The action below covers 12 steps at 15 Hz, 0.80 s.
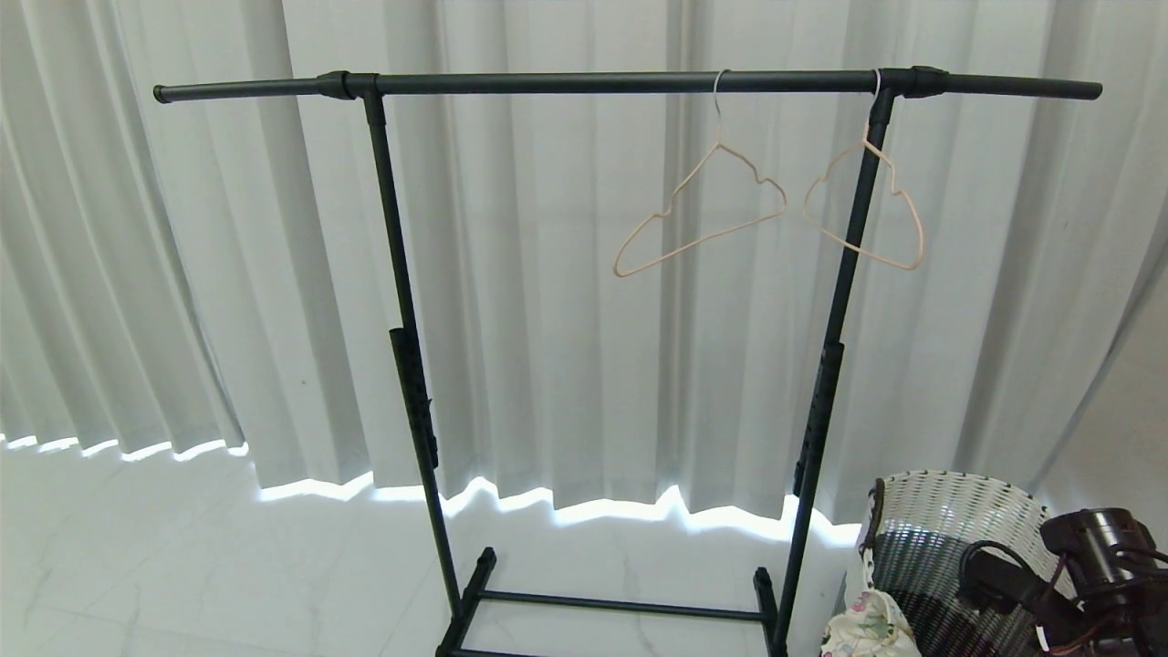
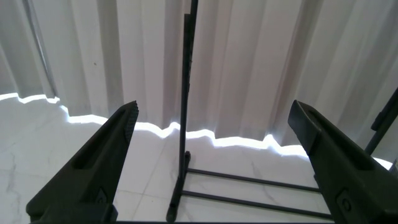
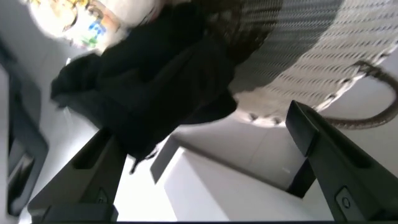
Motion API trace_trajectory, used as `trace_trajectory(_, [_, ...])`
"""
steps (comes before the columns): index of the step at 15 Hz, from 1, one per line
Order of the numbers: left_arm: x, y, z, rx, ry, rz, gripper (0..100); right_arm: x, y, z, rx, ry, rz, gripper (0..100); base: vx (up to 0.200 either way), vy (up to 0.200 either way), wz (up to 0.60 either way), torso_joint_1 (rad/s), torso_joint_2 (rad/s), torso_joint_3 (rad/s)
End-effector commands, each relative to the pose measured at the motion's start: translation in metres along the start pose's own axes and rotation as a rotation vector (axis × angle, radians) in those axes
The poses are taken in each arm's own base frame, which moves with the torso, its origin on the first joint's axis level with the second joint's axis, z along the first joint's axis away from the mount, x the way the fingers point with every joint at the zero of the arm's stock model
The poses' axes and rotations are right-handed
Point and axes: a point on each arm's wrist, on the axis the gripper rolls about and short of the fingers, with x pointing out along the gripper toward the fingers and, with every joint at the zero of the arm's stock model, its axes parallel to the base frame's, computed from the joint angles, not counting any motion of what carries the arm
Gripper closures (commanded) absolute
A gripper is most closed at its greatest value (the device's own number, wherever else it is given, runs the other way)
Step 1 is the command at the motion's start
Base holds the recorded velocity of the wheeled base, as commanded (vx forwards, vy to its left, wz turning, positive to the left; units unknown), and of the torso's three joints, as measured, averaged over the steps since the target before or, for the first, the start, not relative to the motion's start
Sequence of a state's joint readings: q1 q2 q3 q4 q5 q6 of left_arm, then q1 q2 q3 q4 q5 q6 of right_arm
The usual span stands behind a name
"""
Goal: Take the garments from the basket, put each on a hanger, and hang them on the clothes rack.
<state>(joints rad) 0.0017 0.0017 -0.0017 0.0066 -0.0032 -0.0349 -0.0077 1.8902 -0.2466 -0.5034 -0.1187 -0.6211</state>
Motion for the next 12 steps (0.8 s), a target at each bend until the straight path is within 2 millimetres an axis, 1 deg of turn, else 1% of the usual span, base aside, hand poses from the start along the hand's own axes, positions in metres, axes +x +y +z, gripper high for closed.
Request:
trace_trajectory(1, [0.0, 0.0, 0.0, 0.0, 0.0, 0.0, 0, 0.002, 0.001, 0.0, 0.0, -0.003, -0.002, 0, 0.0, 0.0, 0.0, 0.0, 0.0, 0.0])
trace_trajectory(2, [0.0, 0.0, 0.0, 0.0, 0.001, 0.0, 0, 0.003, 0.0, 0.0, 0.001, -0.009, -0.006, 100, 0.0, 0.0, 0.0, 0.0, 0.0, 0.0])
trace_trajectory(4, [0.0, 0.0, 0.0, 0.0, 0.0, 0.0, 0, 0.002, 0.001, -0.001, 0.003, -0.022, -0.019, 100, 0.0, 0.0, 0.0, 0.0, 0.0, 0.0])
trace_trajectory(7, [0.0, 0.0, 0.0, 0.0, 0.001, 0.0, 0, -0.009, 0.003, -0.007, 0.006, -0.031, -0.044, 100, 0.0, 0.0, 0.0, 0.0, 0.0, 0.0])
trace_trajectory(9, [0.0, 0.0, 0.0, 0.0, 0.001, 0.0, 0, -0.03, 0.003, -0.01, 0.015, -0.112, -0.091, 100, 0.0, 0.0, 0.0, 0.0, 0.0, 0.0])
trace_trajectory(12, [0.0, 0.0, 0.0, 0.0, 0.0, 0.0, 0, -0.061, 0.005, -0.019, 0.029, -0.211, -0.162, 100, 0.0, 0.0, 0.0, 0.0, 0.0, 0.0])
